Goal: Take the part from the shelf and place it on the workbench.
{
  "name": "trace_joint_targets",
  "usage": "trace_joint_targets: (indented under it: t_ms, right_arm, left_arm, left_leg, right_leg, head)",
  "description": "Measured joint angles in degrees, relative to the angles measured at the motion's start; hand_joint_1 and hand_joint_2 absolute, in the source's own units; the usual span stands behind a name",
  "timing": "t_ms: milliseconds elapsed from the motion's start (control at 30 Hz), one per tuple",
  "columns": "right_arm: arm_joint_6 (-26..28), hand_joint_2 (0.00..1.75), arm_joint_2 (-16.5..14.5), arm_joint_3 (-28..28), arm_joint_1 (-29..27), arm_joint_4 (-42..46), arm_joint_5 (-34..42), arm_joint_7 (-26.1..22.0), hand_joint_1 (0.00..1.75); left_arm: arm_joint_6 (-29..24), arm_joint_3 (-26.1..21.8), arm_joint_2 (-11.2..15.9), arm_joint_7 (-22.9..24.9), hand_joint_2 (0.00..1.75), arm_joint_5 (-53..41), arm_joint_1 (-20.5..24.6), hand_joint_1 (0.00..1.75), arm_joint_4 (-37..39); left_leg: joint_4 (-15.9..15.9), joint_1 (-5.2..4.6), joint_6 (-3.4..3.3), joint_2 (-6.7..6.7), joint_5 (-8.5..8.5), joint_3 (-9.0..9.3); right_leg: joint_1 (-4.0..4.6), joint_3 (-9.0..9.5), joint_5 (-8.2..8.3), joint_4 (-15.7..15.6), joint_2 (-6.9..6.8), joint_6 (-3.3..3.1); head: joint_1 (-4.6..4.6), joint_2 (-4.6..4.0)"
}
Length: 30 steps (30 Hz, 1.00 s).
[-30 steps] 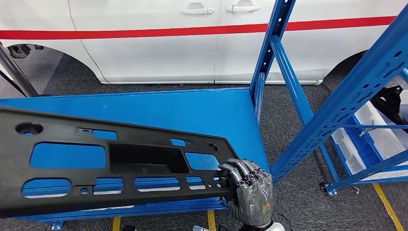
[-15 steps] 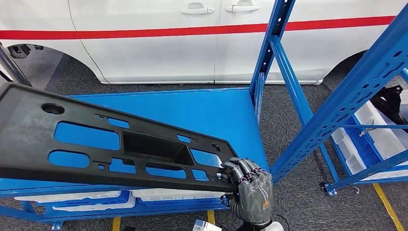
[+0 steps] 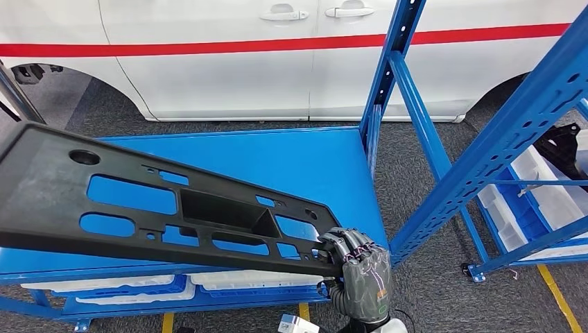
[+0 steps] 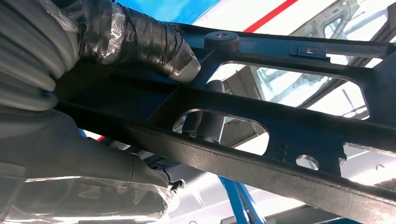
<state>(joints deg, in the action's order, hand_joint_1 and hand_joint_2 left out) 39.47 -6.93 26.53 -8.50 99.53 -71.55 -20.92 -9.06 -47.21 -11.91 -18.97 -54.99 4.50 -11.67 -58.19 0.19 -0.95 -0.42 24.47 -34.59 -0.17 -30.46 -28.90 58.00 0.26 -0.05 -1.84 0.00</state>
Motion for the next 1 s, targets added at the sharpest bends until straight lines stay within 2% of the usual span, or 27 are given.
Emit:
trace_joint_targets:
  t_ms: [100, 167, 200, 267, 300, 333, 367, 400, 433, 467, 500, 533, 633, 667, 700, 733, 800, 833, 867, 900, 967, 1000]
  right_arm:
    - [0.00, 1.75, -0.09, 0.00, 0.10, -0.23, 0.40, 0.03, 1.75]
    - [0.00, 1.75, -0.15, 0.00, 0.27, -0.43, 0.86, 0.03, 1.75]
    - [0.00, 1.75, -0.15, 0.02, 0.39, -0.54, 1.10, 0.02, 1.75]
    - [0.00, 1.75, -0.15, 0.05, 0.54, -0.86, 1.51, 0.01, 1.75]
    - [0.00, 1.75, -0.15, 0.07, 0.55, -1.06, 1.64, 0.02, 1.75]
    - [0.00, 1.75, -0.14, 0.07, 0.56, -1.27, 1.71, 0.03, 1.75]
    - [0.00, 1.75, -0.14, 0.07, 0.58, -1.48, 1.72, 0.03, 1.75]
    - [0.00, 1.75, -0.13, 0.07, 0.61, -1.64, 1.72, 0.03, 1.75]
    - [0.00, 1.75, -0.14, 0.07, 0.67, -1.74, 1.72, 0.02, 1.75]
    - [0.00, 1.75, -0.14, 0.08, 0.73, -1.85, 1.72, 0.01, 1.75]
    - [0.00, 1.75, -0.15, 0.10, 0.78, -1.93, 1.76, 0.00, 1.75]
    - [0.00, 1.75, -0.16, 0.12, 0.82, -2.03, 1.82, 0.00, 1.75]
    - [0.00, 1.75, -0.17, 0.21, 0.93, -2.39, 2.26, 0.01, 1.75]
    - [0.00, 1.75, -0.17, 0.29, 1.00, -2.51, 2.45, 0.03, 1.75]
    - [-0.01, 1.75, -0.17, 0.39, 1.09, -2.64, 2.65, 0.04, 1.75]
    - [-0.01, 1.75, -0.17, 0.49, 1.19, -2.78, 2.79, 0.06, 1.75]
    - [-0.02, 1.75, -0.17, 0.60, 1.34, -3.08, 3.00, 0.10, 1.75]
    - [-0.02, 1.75, -0.17, 0.63, 1.41, -3.25, 3.09, 0.13, 1.75]
    - [-0.02, 1.75, -0.17, 0.69, 1.50, -3.43, 3.22, 0.15, 1.75]
    - [-0.02, 1.75, -0.17, 0.76, 1.59, -3.56, 3.33, 0.17, 1.75]
    - [-0.02, 1.75, -0.17, 0.93, 1.81, -3.72, 3.53, 0.18, 1.75]
    - [-0.02, 1.75, -0.17, 1.03, 1.94, -3.75, 3.59, 0.20, 1.75]
  left_arm:
    - [-0.36, -0.02, 0.09, 0.47, 1.75, -0.01, 0.02, 0.00, 0.00]
    - [-0.69, -0.02, 0.09, 0.75, 1.75, -0.03, 0.04, 0.00, 0.00]
    - [-0.79, -0.02, 0.08, 0.82, 1.75, -0.05, 0.05, 0.00, 0.00]
    - [-0.86, -0.03, 0.10, 0.95, 1.75, -0.09, 0.06, 0.00, 0.00]
    - [-0.86, -0.03, 0.13, 1.01, 1.75, -0.10, 0.04, 0.00, 0.00]
    - [-0.86, -0.04, 0.15, 1.06, 1.75, -0.11, 0.03, 0.00, 0.00]
    - [-0.86, -0.04, 0.16, 1.10, 1.75, -0.13, 0.02, 0.00, 0.00]
    - [-0.86, -0.04, 0.17, 1.14, 1.75, -0.14, 0.01, 0.00, 0.00]
    - [-0.86, -0.04, 0.18, 1.18, 1.75, -0.15, 0.00, 0.00, 0.00]
    - [-0.88, -0.05, 0.22, 1.24, 1.75, -0.16, 0.03, 0.00, 0.00]
    - [-0.90, -0.06, 0.26, 1.30, 1.75, -0.19, 0.04, 0.00, 0.00]
    - [-0.93, -0.07, 0.30, 1.37, 1.75, -0.24, 0.05, 0.00, 0.00]
    - [-0.97, -0.09, 0.33, 1.46, 1.75, -0.43, -0.06, 0.00, 0.00]
    - [-0.97, -0.09, 0.33, 1.48, 1.75, -0.46, -0.10, 0.00, 0.00]
    - [-0.97, -0.09, 0.33, 1.48, 1.75, -0.48, -0.12, 0.00, 0.00]
    - [-0.97, -0.09, 0.33, 1.48, 1.75, -0.50, -0.11, 0.00, 0.00]
    - [-0.97, -0.09, 0.33, 1.48, 1.75, -0.56, -0.10, 0.00, 0.00]
    - [-0.97, -0.09, 0.33, 1.48, 1.75, -0.60, -0.11, 0.00, 0.00]
    - [-0.96, -0.09, 0.33, 1.48, 1.75, -0.63, -0.12, 0.00, 0.00]
    - [-0.96, -0.09, 0.33, 1.48, 1.75, -0.66, -0.12, 0.00, 0.00]
    - [-0.97, -0.09, 0.38, 1.48, 1.75, -0.67, 0.01, 0.00, 0.00]
    - [-0.97, -0.09, 0.42, 1.48, 1.75, -0.68, 0.10, 0.00, 0.00]
  left_leg:
    - [0.45, -0.03, -0.70, 0.00, -0.16, 0.24]
    - [1.80, 0.37, -1.22, 0.17, -0.86, 0.91]
    - [2.43, 0.61, -1.37, 0.27, -1.20, 1.17]
    - [2.67, 0.66, -1.52, 0.42, -1.39, 1.19]
    - [2.61, 0.69, -1.48, 0.46, -1.41, 1.09]
    - [2.49, 0.76, -1.37, 0.48, -1.42, 0.99]
    - [2.29, 0.89, -1.19, 0.48, -1.39, 0.89]
    - [1.95, 1.09, -0.87, 0.45, -1.30, 0.75]
    - [1.42, 1.28, -0.44, 0.41, -1.13, 0.55]
    - [0.81, 1.37, 0.10, 0.33, -0.94, 0.27]
    - [0.28, 1.37, 0.67, 0.26, -0.83, -0.01]
    - [-0.09, 1.34, 1.20, 0.21, -0.83, -0.25]
    - [-0.18, 1.60, 2.47, 0.12, -1.09, -0.68]
    - [-0.93, 1.70, 2.71, 0.15, -0.22, -1.11]
    - [-2.75, 1.75, 2.81, 0.18, 1.47, -1.91]
    - [-5.81, 1.74, 2.83, 0.23, 3.87, -3.08]
    - [-13.65, 1.64, 2.76, 0.24, 8.55, -5.70]
    - [-16.35, 1.56, 2.66, 0.24, 9.76, -6.27]
    - [-16.86, 1.46, 2.45, 0.24, 9.87, -5.69]
    - [-15.01, 1.30, 2.13, 0.24, 9.00, -3.91]
    - [-6.78, 0.84, 1.18, 0.22, 6.49, 1.74]
    - [-3.23, 0.57, 0.84, 0.24, 5.61, 3.86]
  right_leg:
    - [-0.23, 0.34, 0.25, -0.59, 0.03, 0.58]
    - [-0.20, 0.19, -0.68, 0.32, 0.01, 0.97]
    - [-0.20, -0.62, -2.11, 2.33, -0.01, 1.08]
    - [-0.59, -3.70, -5.96, 9.15, -0.03, 1.45]
    - [-0.85, -5.20, -7.23, 12.38, -0.05, 1.68]
    - [-1.14, -5.98, -7.46, 14.08, -0.06, 1.94]
    - [-1.43, -5.75, -6.58, 13.70, -0.09, 2.19]
    - [-1.73, -4.45, -4.78, 11.17, -0.13, 2.46]
    - [-2.02, -2.59, -2.96, 7.34, -0.17, 2.76]
    - [-2.04, -1.08, -1.60, 4.12, -0.06, 2.87]
    - [-2.03, -0.19, -0.82, 2.00, 0.12, 2.69]
    - [-1.91, -0.01, -0.61, 1.18, 0.33, 2.36]
    - [-1.57, -0.84, 0.03, 1.62, 0.54, 0.69]
    - [-1.55, -1.14, 0.37, 1.59, 0.45, 0.12]
    - [-1.55, -1.50, 0.73, 1.51, 0.32, -0.43]
    - [-1.46, -1.92, 1.06, 1.49, 0.19, -0.83]
    - [-1.03, -2.90, 1.70, 1.55, -0.04, -1.30]
    - [-0.78, -3.40, 2.02, 1.61, -0.12, -1.40]
    - [-0.55, -3.86, 2.32, 1.69, -0.16, -1.45]
    - [-0.37, -4.24, 2.58, 1.79, -0.17, -1.46]
    - [-0.16, -4.74, 3.04, 1.94, -0.17, -1.31]
    - [-0.09, -4.88, 3.26, 2.00, -0.18, -1.11]
  head:
    - [0.01, 0.00]
    - [-0.02, 0.00]
    - [-0.03, 0.00]
    - [-0.05, 0.00]
    - [-0.04, 0.00]
    - [-0.04, 0.00]
    - [-0.03, 0.00]
    - [-0.03, 0.00]
    - [-0.04, 0.00]
    - [-0.05, 0.00]
    - [-0.01, 0.00]
    - [0.02, 0.00]
    - [0.07, 0.00]
    - [0.08, 0.00]
    - [0.08, 0.00]
    - [0.09, 0.00]
    - [0.09, 0.00]
    - [0.09, 0.00]
    - [0.09, 0.00]
    - [0.09, 0.00]
    - [0.08, 0.00]
    - [0.07, 0.00]
